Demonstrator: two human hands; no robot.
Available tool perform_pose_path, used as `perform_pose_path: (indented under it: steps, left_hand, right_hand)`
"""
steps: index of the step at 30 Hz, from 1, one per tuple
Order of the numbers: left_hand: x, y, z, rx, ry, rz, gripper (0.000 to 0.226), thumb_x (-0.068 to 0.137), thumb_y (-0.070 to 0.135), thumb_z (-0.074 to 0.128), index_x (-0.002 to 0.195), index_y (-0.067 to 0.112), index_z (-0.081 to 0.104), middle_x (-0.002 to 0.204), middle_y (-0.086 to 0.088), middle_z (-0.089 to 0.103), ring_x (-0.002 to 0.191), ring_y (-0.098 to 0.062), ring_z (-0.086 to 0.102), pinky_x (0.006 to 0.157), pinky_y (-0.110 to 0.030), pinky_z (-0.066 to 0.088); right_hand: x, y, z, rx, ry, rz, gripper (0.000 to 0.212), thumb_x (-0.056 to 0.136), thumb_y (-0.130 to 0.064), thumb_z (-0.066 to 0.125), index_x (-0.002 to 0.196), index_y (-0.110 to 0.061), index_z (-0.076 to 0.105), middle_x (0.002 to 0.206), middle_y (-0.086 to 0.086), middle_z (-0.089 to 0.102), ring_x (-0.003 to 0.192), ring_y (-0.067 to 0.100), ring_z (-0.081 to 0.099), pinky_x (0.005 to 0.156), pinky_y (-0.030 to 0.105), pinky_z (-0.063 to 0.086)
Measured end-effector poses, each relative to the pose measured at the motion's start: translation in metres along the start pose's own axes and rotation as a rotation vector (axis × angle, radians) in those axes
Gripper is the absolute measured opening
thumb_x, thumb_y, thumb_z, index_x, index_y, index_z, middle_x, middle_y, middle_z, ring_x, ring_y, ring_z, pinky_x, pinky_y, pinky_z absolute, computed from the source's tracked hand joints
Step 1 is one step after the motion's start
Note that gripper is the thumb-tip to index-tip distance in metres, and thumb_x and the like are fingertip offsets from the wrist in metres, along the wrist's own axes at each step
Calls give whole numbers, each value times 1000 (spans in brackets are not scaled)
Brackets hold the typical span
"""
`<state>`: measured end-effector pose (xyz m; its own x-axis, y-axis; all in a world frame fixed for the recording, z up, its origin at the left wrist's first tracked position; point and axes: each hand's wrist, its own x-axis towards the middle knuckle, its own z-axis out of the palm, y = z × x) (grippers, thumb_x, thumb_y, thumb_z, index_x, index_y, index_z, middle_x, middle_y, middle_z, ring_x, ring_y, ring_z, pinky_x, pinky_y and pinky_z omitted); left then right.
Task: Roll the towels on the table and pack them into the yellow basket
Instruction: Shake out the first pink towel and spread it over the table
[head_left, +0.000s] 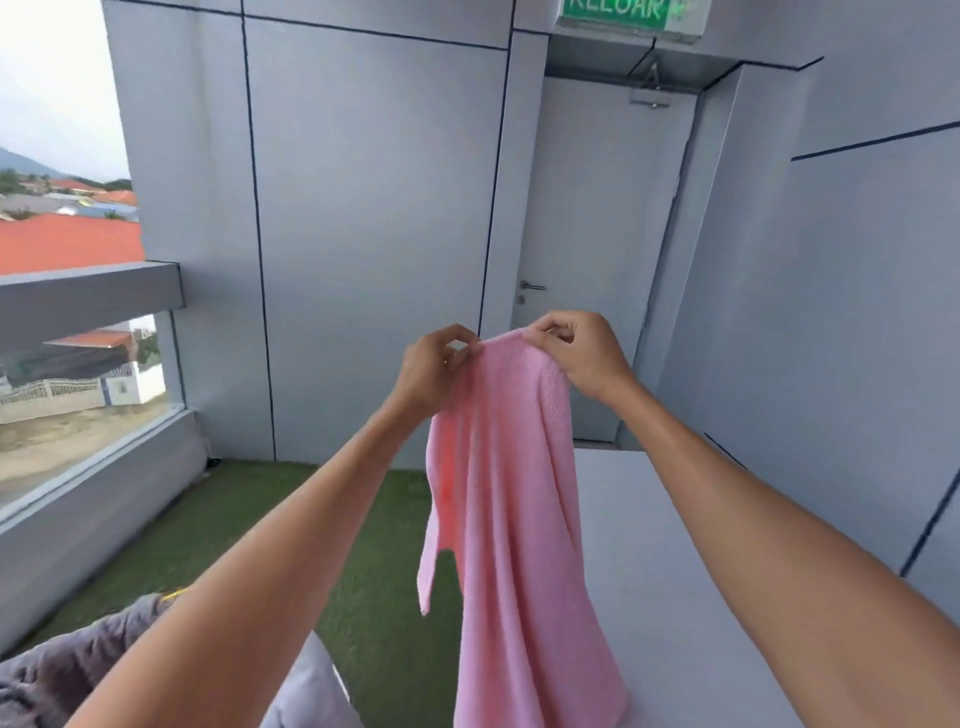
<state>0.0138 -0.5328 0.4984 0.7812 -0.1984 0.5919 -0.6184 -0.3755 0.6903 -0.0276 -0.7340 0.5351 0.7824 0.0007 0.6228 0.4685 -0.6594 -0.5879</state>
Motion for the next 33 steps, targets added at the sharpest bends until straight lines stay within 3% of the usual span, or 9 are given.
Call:
perform_pose_path:
  steps: [4, 7, 10, 11, 14, 18, 23, 27, 33]
  left_hand:
    - [3, 1, 36, -48, -47, 1, 11, 88, 32, 61, 82, 24, 66, 65, -18, 63, 54, -17, 46, 59, -33, 49]
    - [6, 7, 57, -106, -11, 3, 11, 91, 27, 62, 84, 19, 68, 67, -7, 65, 51, -10, 46, 52, -22, 37]
    - [11, 13, 67, -155, 3, 20, 17, 91, 29, 62, 91, 13, 69, 76, -7, 70, 62, -16, 58, 57, -23, 43]
    - [13, 12, 69, -154, 1, 26, 17, 91, 28, 62, 92, 12, 69, 78, -7, 71, 67, -19, 62, 61, -24, 46]
    - [21, -2, 70, -135, -10, 10, 14, 91, 27, 62, 92, 14, 69, 78, -3, 69, 73, -21, 64, 65, -26, 49]
    - [33, -41, 70, -142, -80, -43, 13, 91, 30, 63, 89, 18, 67, 75, -3, 67, 62, -15, 57, 62, -29, 48]
    - [46, -90, 93, -274, -220, -162, 19, 89, 30, 66, 98, 13, 63, 89, -12, 71, 74, -19, 69, 67, -35, 54]
    - [68, -141, 111, -327, -448, -293, 26, 82, 36, 73, 101, 18, 68, 88, -4, 72, 80, -20, 72, 76, -36, 59]
    - [158, -196, 134, -462, -508, -415, 24, 80, 33, 75, 86, 10, 70, 90, -8, 66, 87, -18, 65, 89, -42, 55]
  right_hand:
    - [-17, 23, -21, 1, 6, 40, 12, 86, -26, 70, 81, -16, 73, 76, -3, 72, 69, 4, 63, 71, 22, 47]
    - [-20, 44, -33, 13, -6, 59, 11, 86, -28, 70, 89, -18, 74, 78, -1, 73, 73, 6, 65, 75, 23, 49]
    - [-21, 55, -33, 44, -147, 128, 24, 87, -33, 69, 109, -24, 71, 70, 1, 66, 67, 10, 61, 69, 17, 46]
    - [-21, 56, -28, 67, -211, 146, 25, 88, -30, 68, 111, -20, 70, 78, 1, 71, 71, 8, 64, 69, 16, 46]
    - [-14, 65, -12, 89, -239, 134, 17, 91, -20, 65, 100, -8, 73, 92, 6, 74, 82, 6, 65, 75, 20, 50]
    - [10, 78, 4, 12, -135, 100, 15, 90, -24, 66, 89, -10, 72, 78, -2, 72, 69, 1, 62, 69, 11, 45]
    - [53, 110, 32, -92, -48, 78, 17, 92, -19, 63, 85, -4, 68, 42, -19, 47, 43, -1, 39, 51, 11, 31]
    - [93, 146, 44, -115, -4, 120, 18, 92, -16, 62, 86, -1, 67, 38, -18, 44, 40, 1, 37, 50, 13, 31]
    - [173, 185, 65, -141, -45, 138, 17, 92, -17, 62, 87, -3, 68, 40, -19, 49, 41, -1, 40, 51, 12, 33]
